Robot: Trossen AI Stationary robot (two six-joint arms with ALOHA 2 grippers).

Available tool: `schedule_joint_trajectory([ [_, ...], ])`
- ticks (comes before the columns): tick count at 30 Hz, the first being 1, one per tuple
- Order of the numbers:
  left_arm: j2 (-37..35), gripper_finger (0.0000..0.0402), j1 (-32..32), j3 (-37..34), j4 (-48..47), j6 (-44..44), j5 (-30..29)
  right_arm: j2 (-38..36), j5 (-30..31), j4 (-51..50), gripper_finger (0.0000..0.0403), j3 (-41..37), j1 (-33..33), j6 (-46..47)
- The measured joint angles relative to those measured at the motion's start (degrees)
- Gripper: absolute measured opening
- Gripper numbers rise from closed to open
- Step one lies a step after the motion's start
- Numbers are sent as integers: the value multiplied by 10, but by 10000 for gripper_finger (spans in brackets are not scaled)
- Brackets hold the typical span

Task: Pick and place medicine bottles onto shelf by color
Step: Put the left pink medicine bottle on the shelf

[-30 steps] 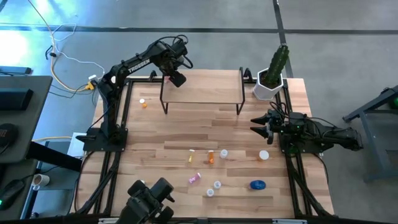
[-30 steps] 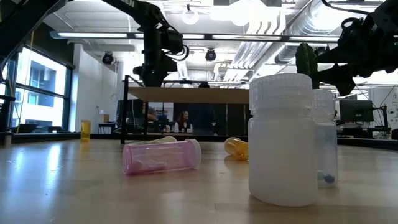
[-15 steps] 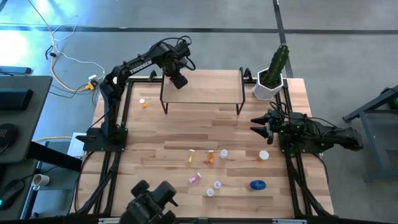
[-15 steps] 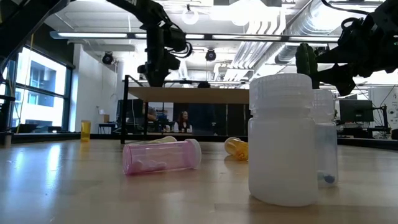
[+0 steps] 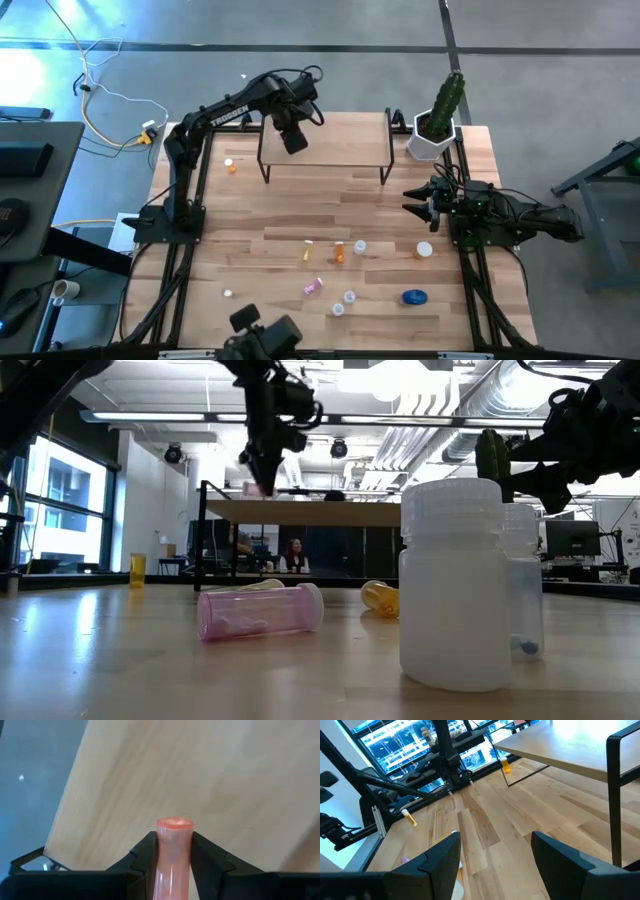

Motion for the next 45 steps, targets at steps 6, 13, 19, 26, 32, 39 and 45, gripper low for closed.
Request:
schedule_joint_trajectory([
  [6, 0, 87, -51, 28, -16, 17, 0, 0, 0, 0, 234, 0, 0, 0],
  [13, 0, 87, -122, 58, -23, 9, 0, 0, 0, 0, 234, 0, 0, 0],
  [19, -1, 87, -188, 78, -22, -30, 27, 0, 0, 0, 234, 0, 0, 0],
  [26, -1, 87, -276, 85, -16, -41, 60, 0, 0, 0, 234, 0, 0, 0],
  [32, -1, 87, -352, 85, -10, -40, 58, 0, 0, 0, 234, 0, 0, 0],
  [39, -1, 87, -430, 85, 3, -41, 41, 0, 0, 0, 234, 0, 0, 0],
  [45, -1, 87, -487, 85, 30, -84, 13, 0, 0, 0, 234, 0, 0, 0],
])
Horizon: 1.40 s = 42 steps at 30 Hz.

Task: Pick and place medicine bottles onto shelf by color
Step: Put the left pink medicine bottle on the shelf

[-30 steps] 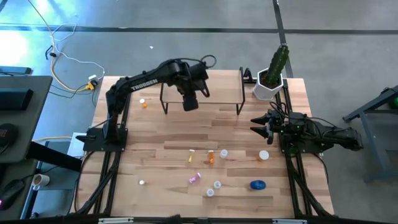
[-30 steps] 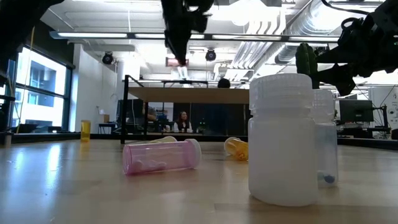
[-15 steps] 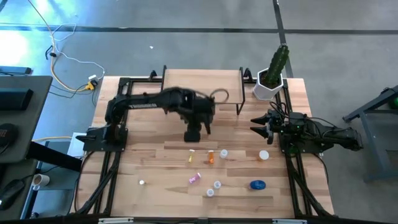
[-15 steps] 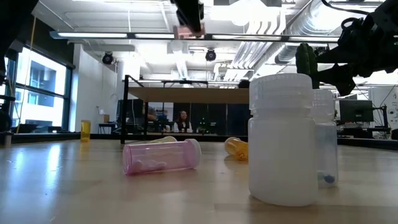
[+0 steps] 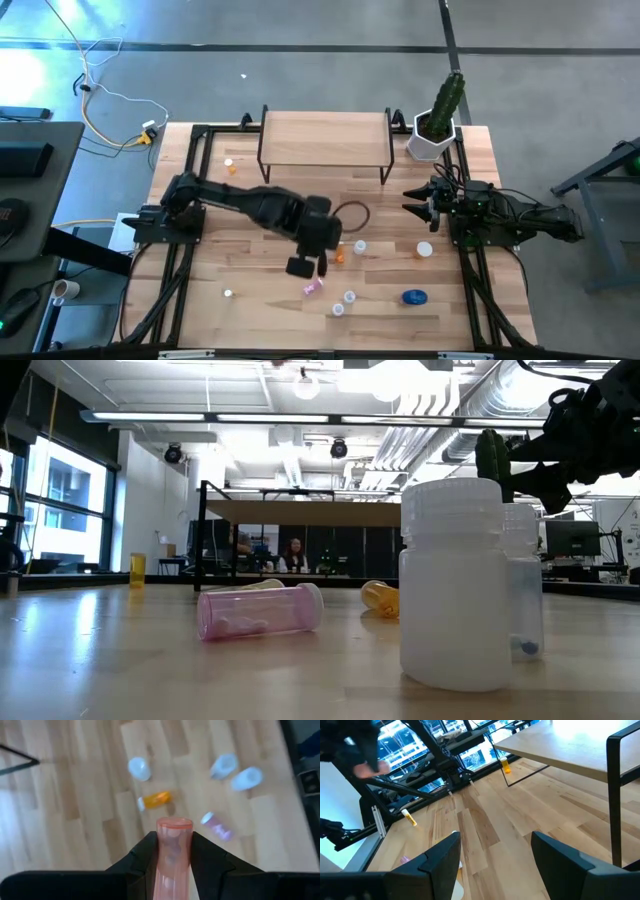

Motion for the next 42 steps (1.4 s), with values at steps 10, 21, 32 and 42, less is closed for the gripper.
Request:
schedule_joint_trajectory([
  [10, 0, 87, -66, 0, 65, 7, -52, 0, 2, 2, 234, 0, 0, 214],
  [21, -1, 87, -103, 0, 113, 197, -125, 0, -13, 155, 234, -1, 0, 409],
  [32, -1, 87, -118, 0, 226, 476, -281, 11, 17, 286, 234, 23, 0, 500],
  [42, -1, 87, -118, 0, 337, 656, -351, 162, -48, 232, 234, 179, 0, 456],
])
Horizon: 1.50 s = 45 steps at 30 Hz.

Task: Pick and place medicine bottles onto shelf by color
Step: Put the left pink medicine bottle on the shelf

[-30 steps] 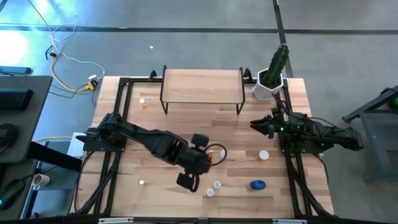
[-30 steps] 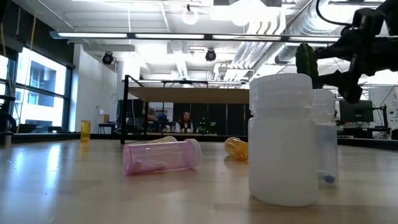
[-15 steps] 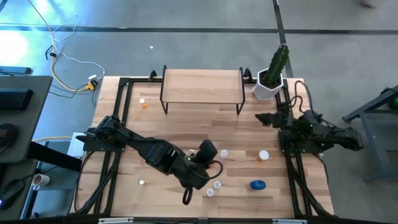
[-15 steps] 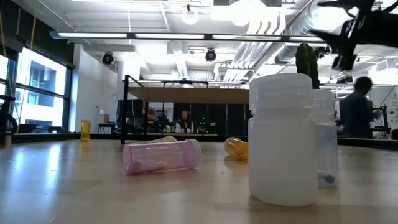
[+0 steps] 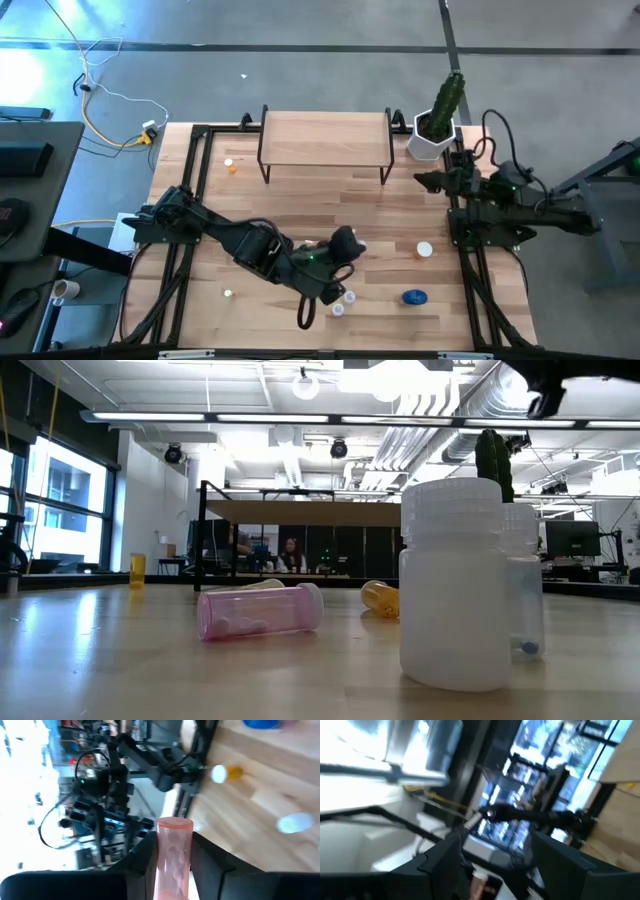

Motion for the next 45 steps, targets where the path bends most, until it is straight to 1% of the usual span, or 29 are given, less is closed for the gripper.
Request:
schedule_joint_trajectory([
  [6, 0, 87, 0, 0, 58, 73, -4, 117, -103, -27, 234, 100, 0, -26],
  [10, 0, 87, 0, 0, 94, 110, 16, 180, -170, -27, 234, 152, 0, -37],
  [13, 1, 87, 0, 0, 125, 143, 31, 219, -203, -27, 234, 178, 2, -36],
  [16, 4, 87, -1, 0, 151, 181, 37, 251, -214, -26, 234, 196, 20, -36],
  [19, 4, 87, 0, 0, 166, 199, 52, 278, -217, -26, 234, 212, 48, -36],
  [25, 4, 87, 0, 0, 177, 200, 58, 336, -208, 1, 234, 250, 110, -48],
  [30, 4, 87, 0, 0, 176, 200, 58, 388, -200, 9, 234, 287, 149, -71],
  [37, 4, 87, 0, 0, 176, 200, 58, 448, -196, 9, 234, 334, 177, -75],
  [45, 4, 87, 0, 0, 176, 211, 58, 488, -197, 8, 234, 370, 200, -61],
])
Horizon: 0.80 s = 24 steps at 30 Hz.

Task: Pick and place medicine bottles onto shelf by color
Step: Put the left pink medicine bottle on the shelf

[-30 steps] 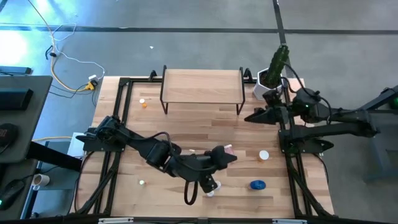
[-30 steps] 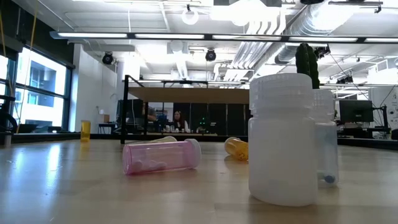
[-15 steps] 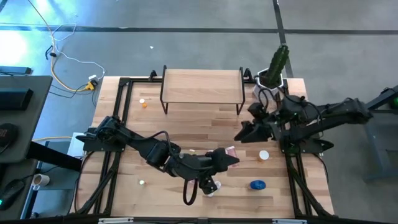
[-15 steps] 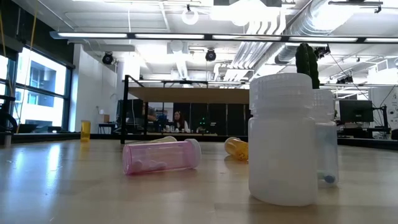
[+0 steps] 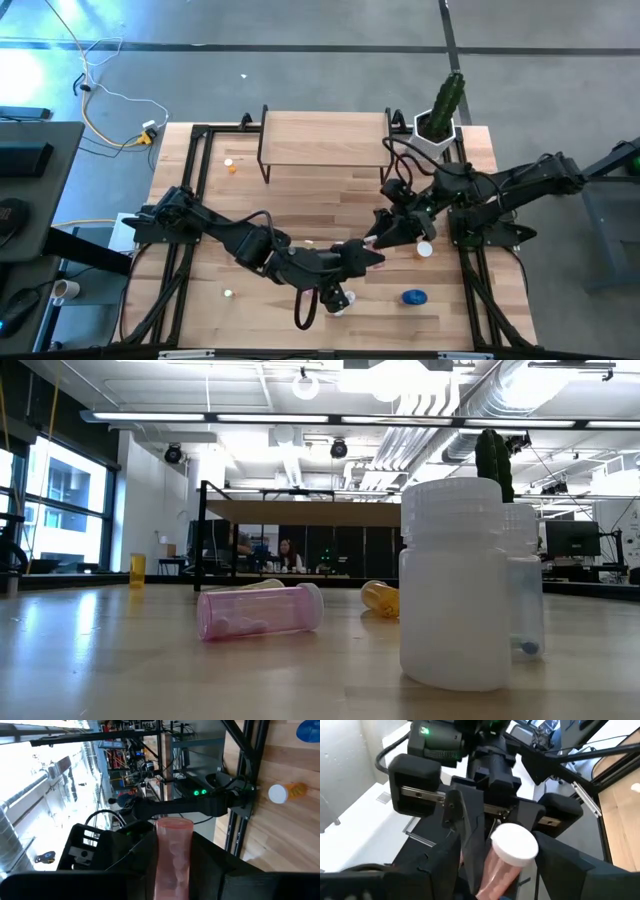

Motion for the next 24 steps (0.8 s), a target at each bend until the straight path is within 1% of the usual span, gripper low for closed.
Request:
schedule_joint_trajectory([
  [3, 0, 87, 0, 0, 0, 8, 0, 6, 0, -1, 230, 1, 3, 9],
  [6, 0, 87, 0, 0, 0, 8, -1, 7, 1, -2, 213, 1, 3, 10],
  [14, 0, 87, 0, 0, 0, 10, -2, 7, 6, -6, 131, 1, 3, 10],
  [18, 0, 87, 0, 0, -1, 11, -2, 7, 6, -5, 102, 1, 3, 14],
  [20, 0, 87, 0, 0, -3, 14, -2, 7, 6, -5, 97, 1, 3, 14],
  [24, 0, 87, 2, 0, -3, 25, -2, 7, 6, -6, 98, 1, 3, 14],
])
